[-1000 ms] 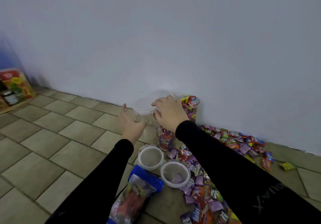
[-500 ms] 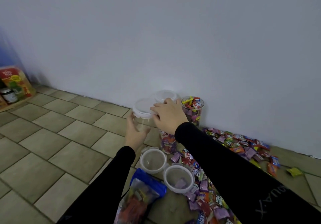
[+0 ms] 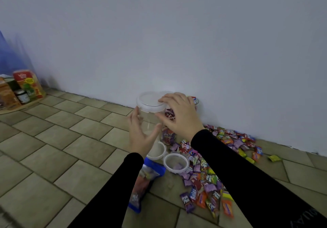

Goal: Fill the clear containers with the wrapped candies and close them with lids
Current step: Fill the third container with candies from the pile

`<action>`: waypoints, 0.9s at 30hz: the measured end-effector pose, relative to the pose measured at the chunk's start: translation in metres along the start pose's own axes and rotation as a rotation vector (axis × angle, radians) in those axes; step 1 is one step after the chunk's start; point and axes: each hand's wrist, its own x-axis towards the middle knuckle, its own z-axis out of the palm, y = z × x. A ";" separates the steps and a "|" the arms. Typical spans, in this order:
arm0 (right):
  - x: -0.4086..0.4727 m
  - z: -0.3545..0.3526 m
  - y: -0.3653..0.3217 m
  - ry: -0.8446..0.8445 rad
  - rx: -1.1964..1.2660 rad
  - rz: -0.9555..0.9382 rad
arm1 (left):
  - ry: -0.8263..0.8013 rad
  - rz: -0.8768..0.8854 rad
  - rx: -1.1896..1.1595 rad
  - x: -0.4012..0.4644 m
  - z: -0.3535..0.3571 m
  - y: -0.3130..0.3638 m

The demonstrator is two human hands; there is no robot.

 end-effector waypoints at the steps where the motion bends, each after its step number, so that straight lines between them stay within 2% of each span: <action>1: -0.006 -0.008 -0.001 0.031 0.030 0.002 | -0.012 0.007 -0.012 -0.008 0.003 0.007; 6: -0.042 -0.051 0.002 0.016 0.148 0.048 | -0.142 -0.044 -0.183 -0.048 0.028 0.044; 12: -0.091 -0.094 0.014 0.049 0.067 0.071 | -0.236 -0.109 -0.288 -0.092 0.061 0.078; 18: -0.158 -0.133 0.036 0.093 -0.018 0.138 | -0.452 -0.197 -0.381 -0.137 0.096 0.109; 27: -0.244 -0.178 0.062 0.107 -0.137 0.146 | -0.661 -0.254 -0.445 -0.198 0.143 0.141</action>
